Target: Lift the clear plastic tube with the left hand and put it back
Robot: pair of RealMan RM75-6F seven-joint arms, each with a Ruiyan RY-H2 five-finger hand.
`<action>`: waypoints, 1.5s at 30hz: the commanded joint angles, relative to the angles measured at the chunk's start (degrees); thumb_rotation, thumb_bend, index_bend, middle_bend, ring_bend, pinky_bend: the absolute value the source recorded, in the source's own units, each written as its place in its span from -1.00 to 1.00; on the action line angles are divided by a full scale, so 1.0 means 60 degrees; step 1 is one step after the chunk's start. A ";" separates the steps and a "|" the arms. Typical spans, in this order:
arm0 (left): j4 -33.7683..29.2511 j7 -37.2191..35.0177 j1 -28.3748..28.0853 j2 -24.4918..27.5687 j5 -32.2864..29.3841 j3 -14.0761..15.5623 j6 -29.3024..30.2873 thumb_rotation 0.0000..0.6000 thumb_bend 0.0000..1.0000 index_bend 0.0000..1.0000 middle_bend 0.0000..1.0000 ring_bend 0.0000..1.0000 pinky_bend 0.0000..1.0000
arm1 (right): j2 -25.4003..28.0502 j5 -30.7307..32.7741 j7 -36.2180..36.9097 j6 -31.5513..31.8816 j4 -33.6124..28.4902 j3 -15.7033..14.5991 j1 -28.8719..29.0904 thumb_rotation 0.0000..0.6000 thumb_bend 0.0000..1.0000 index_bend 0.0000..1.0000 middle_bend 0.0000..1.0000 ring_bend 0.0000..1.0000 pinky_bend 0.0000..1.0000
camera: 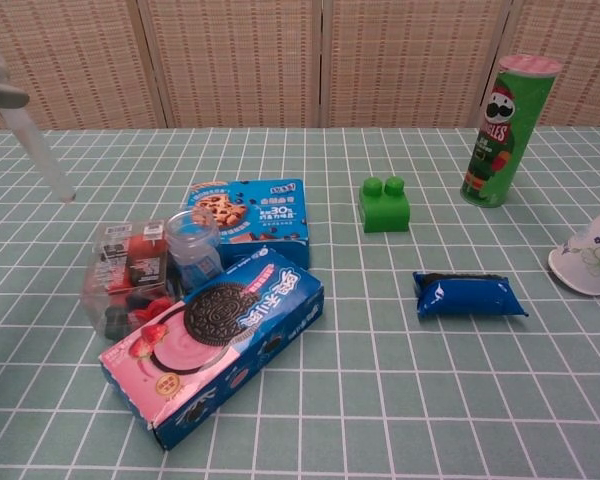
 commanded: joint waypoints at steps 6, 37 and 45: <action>0.0765 0.0948 -0.0136 -0.0439 0.0807 0.0433 0.0911 1.00 -0.50 0.54 1.00 1.00 1.00 | -0.0009 0.0014 -0.0030 0.0011 -0.0004 0.0008 -0.0006 1.00 -0.47 -0.21 -0.13 -0.34 0.02; 0.1217 0.1126 -0.0262 -0.0687 0.0510 0.0434 0.0960 1.00 -0.50 0.54 1.00 1.00 1.00 | 0.0029 0.0025 0.0046 0.0017 0.0009 0.0016 -0.0017 1.00 -0.47 -0.21 -0.13 -0.34 0.02; 0.0250 -0.0034 -0.0067 -0.0170 -0.0309 -0.0100 -0.0131 1.00 -0.50 0.54 1.00 1.00 1.00 | 0.0044 0.0016 0.0094 0.0005 0.0012 0.0010 -0.0013 1.00 -0.47 -0.21 -0.13 -0.34 0.02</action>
